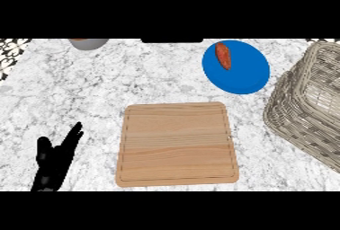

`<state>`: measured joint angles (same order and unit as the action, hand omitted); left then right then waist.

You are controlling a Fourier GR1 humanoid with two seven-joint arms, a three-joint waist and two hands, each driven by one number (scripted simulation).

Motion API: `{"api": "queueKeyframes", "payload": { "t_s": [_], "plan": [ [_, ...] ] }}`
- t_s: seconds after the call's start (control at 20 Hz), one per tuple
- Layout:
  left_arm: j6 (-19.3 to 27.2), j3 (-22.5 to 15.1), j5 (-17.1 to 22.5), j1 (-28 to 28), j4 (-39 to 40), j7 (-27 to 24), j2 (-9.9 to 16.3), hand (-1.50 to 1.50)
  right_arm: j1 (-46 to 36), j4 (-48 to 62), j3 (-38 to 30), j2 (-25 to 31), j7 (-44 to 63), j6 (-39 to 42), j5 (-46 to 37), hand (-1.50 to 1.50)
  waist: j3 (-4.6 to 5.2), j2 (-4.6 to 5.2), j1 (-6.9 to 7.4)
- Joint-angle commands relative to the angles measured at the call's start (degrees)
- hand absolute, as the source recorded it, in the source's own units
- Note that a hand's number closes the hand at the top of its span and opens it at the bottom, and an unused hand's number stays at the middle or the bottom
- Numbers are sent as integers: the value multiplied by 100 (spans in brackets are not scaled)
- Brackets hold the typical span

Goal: Pick the squash from the cutting board and place it in the basket

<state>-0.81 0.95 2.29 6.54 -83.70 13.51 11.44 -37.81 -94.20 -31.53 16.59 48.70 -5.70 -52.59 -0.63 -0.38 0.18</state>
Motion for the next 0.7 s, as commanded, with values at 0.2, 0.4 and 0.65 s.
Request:
{"api": "queueKeyframes", "payload": {
  "t_s": [0.2, 0.4, 0.65],
  "plan": [
    [44, 15, 16, 18, 195, 412, -145, 0, 880, 329, -418, -40, -1026, -692, 813, 150, 60, 43, -24],
    [64, -117, -136, 202, 169, 131, -234, 0, 925, 928, -307, 453, -421, -759, -364, 150, 65, 60, 13],
    [-6, 49, -90, 112, 404, 157, -148, 0, 1505, 1097, -432, 995, -1243, 16, 355, -150, 62, 48, -47]
  ]
}}
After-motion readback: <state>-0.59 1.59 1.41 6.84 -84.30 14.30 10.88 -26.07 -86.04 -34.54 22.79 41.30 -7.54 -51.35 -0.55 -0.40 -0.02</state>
